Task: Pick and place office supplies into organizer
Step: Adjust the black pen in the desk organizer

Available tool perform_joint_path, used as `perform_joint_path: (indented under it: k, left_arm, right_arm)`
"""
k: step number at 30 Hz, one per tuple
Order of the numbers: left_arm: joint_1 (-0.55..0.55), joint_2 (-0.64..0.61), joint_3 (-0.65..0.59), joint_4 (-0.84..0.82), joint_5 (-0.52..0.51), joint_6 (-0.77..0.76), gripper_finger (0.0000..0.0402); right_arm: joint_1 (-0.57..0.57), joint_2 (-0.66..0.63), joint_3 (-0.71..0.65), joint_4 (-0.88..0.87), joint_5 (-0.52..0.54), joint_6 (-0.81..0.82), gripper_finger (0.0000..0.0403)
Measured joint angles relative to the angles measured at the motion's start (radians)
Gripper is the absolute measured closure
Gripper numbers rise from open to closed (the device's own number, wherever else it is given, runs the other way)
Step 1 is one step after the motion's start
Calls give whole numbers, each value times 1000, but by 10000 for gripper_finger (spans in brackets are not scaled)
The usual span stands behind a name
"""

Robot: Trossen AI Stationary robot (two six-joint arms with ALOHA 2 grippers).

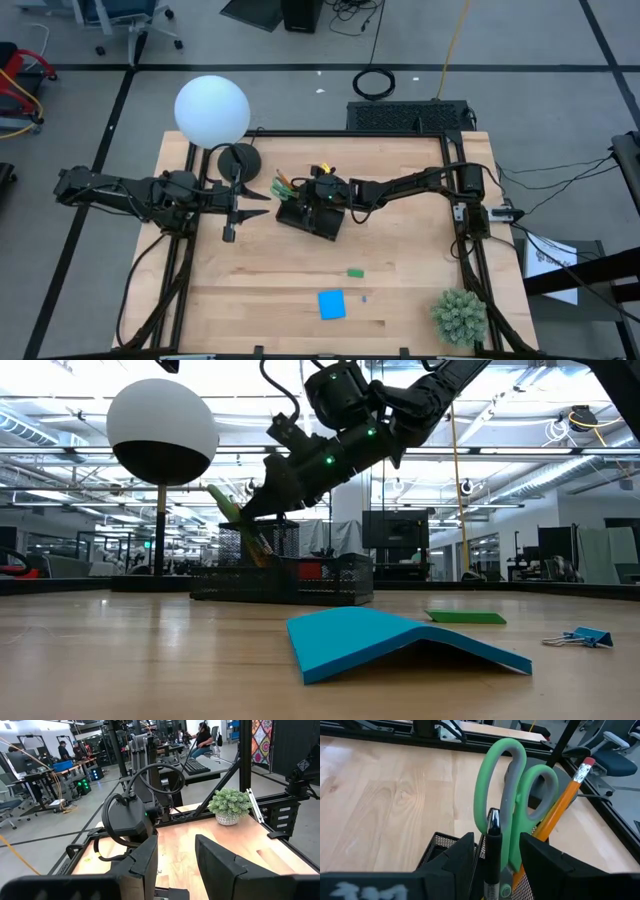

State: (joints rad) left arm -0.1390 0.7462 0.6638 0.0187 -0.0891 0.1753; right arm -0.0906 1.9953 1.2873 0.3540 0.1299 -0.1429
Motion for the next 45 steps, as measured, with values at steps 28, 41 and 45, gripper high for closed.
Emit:
perform_joint_path:
  k: [28, 41, 45]
  left_arm:
    - [0, 0, 0, 1, 0, 0, 270]
    - [0, 0, 0, -3, 0, 0, 270]
    - [0, 0, 0, -28, -55, 9, 270]
  right_arm:
    - [-1, 0, 0, 30, 0, 2, 402]
    - [-1, -17, 0, 58, 0, 0, 403]
    - [0, -44, 0, 32, 0, 6, 403]
